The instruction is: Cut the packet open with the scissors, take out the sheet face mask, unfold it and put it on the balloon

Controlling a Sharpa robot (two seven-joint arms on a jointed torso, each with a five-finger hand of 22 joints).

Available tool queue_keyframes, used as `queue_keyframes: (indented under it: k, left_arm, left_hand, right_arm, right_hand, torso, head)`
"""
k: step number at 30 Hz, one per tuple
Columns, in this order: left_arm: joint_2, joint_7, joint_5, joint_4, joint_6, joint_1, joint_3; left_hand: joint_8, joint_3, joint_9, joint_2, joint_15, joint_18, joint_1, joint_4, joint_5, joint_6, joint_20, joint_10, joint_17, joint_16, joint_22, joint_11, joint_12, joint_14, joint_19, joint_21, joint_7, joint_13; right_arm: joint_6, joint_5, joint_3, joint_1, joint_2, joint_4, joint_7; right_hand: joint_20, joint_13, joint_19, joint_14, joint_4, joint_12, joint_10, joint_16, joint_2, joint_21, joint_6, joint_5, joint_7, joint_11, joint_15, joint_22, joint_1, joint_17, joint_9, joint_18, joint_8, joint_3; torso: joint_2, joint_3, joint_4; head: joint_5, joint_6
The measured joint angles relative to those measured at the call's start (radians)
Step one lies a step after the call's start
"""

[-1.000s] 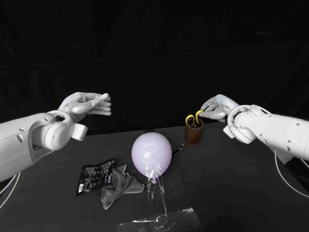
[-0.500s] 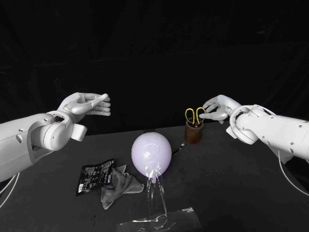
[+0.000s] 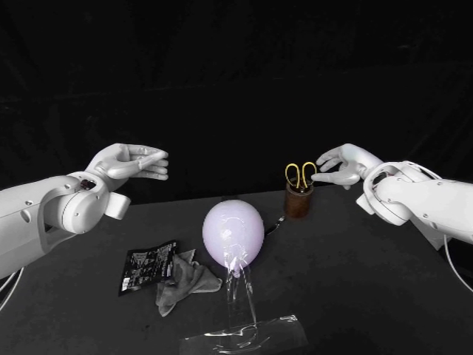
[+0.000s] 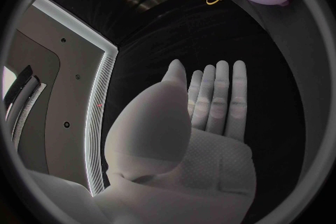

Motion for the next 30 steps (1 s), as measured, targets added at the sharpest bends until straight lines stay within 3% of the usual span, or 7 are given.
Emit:
queue_keyframes:
  k: [6,8,13,18,23,25,30]
  left_arm:
    - [-0.042,0.012,-0.071,0.04,0.014,-0.038,-0.005]
    - [-0.059,0.016,-0.1,0.05,0.016,-0.051,-0.011]
    - [-0.095,0.027,-0.175,0.07,0.019,-0.08,-0.02]
    - [-0.117,0.035,-0.265,0.081,0.017,-0.102,-0.026]
    - [-0.121,0.039,-0.39,0.085,0.01,-0.129,-0.032]
    - [-0.121,0.039,-0.442,0.085,0.005,-0.138,-0.033]
    - [-0.122,0.039,-0.581,0.089,-0.014,-0.157,-0.034]
  left_hand:
    - [-0.004,0.014,-0.012,-0.003,-0.004,0.0,0.051,0.006,0.0,0.009,0.011,0.016,0.0,0.0,-0.007,-0.005,-0.012,0.004,-0.022,-0.015,-0.009,-0.002]
    - [-0.006,0.018,-0.015,-0.006,-0.004,0.0,0.062,0.01,0.0,0.01,0.015,0.022,0.0,-0.004,-0.009,-0.007,-0.016,0.004,-0.026,-0.019,-0.01,-0.002]
    - [-0.012,0.018,-0.021,-0.012,-0.004,0.0,0.067,0.01,0.0,0.012,0.018,0.023,0.0,-0.011,-0.011,-0.005,-0.027,0.004,-0.036,-0.022,-0.008,-0.003]
    - [-0.021,0.003,-0.032,-0.022,0.012,-0.001,0.058,0.016,0.0,0.003,0.027,0.001,-0.01,-0.038,-0.02,0.013,-0.048,-0.035,-0.06,-0.04,0.001,-0.004]
    - [-0.027,-0.014,-0.041,-0.034,0.03,-0.002,0.052,0.015,0.0,-0.004,0.039,-0.032,-0.024,-0.074,-0.043,0.027,-0.048,-0.092,-0.138,-0.087,0.008,-0.004]
    - [-0.03,-0.022,-0.046,-0.039,0.041,-0.028,0.047,0.012,0.0,-0.008,0.04,-0.056,-0.033,-0.093,-0.05,0.031,-0.048,-0.128,-0.165,-0.105,0.012,-0.004]
    - [-0.042,-0.036,-0.054,-0.05,0.064,-0.046,0.035,0.014,0.0,-0.029,0.039,-0.108,-0.051,-0.126,-0.053,0.05,-0.048,-0.18,-0.19,-0.121,0.015,-0.005]
  right_arm:
    - [-0.11,0.084,0.001,0.018,-0.065,0.114,0.138]
    - [-0.146,0.117,0.002,0.023,-0.085,0.159,0.192]
    - [-0.203,0.178,0.002,0.026,-0.119,0.271,0.292]
    - [-0.222,0.209,0.002,0.023,-0.124,0.358,0.342]
    - [-0.219,0.22,0.0,0.002,-0.107,0.409,0.349]
    - [-0.213,0.22,0.0,-0.006,-0.098,0.42,0.347]
    - [-0.193,0.205,-0.001,-0.019,-0.084,0.438,0.331]
  right_hand:
    - [-0.014,0.002,0.006,-0.002,-0.024,0.034,0.04,-0.001,0.042,0.008,0.055,0.006,0.009,-0.014,-0.005,0.018,0.08,0.007,-0.002,-0.001,0.008,0.024]
    - [-0.017,0.003,0.022,0.006,-0.027,0.045,0.057,0.009,0.052,0.031,0.071,0.006,0.014,-0.021,-0.013,0.042,0.09,0.023,-0.002,-0.001,0.008,0.035]
    - [-0.032,0.002,0.091,0.025,-0.028,0.069,0.121,0.041,0.057,0.121,0.13,0.006,-0.001,-0.042,-0.033,0.139,0.114,0.09,-0.013,-0.002,0.019,0.092]
    - [-0.046,0.003,0.132,0.025,-0.018,0.079,0.172,0.053,0.054,0.188,0.152,0.006,-0.013,-0.06,-0.043,0.213,0.122,0.123,-0.024,-0.016,0.02,0.132]
    - [-0.05,0.003,0.147,0.025,-0.007,0.079,0.181,0.058,0.043,0.212,0.152,0.006,-0.013,-0.059,-0.043,0.24,0.111,0.131,-0.034,-0.017,0.008,0.151]
    - [-0.048,0.003,0.149,0.025,-0.005,0.079,0.181,0.058,0.042,0.213,0.152,0.006,-0.013,-0.059,-0.043,0.244,0.11,0.132,-0.034,-0.017,0.008,0.153]
    - [-0.048,0.001,0.149,0.025,0.0,0.074,0.181,0.058,0.037,0.219,0.153,0.006,-0.013,-0.059,-0.043,0.25,0.105,0.137,-0.037,-0.017,0.004,0.158]
  torso:
    - [0.0,-0.0008,0.0015]
    - [0.0,-0.0008,0.002]
    - [0.0,-0.0019,0.0037]
    - [0.001,-0.0033,0.0044]
    - [0.002,-0.0045,0.0046]
    - [0.002,-0.0044,0.0045]
    - [0.003,-0.0044,0.0033]
  head:
    - [0.049,-0.027]
    - [0.071,-0.04]
    - [0.119,-0.069]
    - [0.159,-0.091]
    - [0.187,-0.105]
    - [0.199,-0.109]
    - [0.22,-0.118]
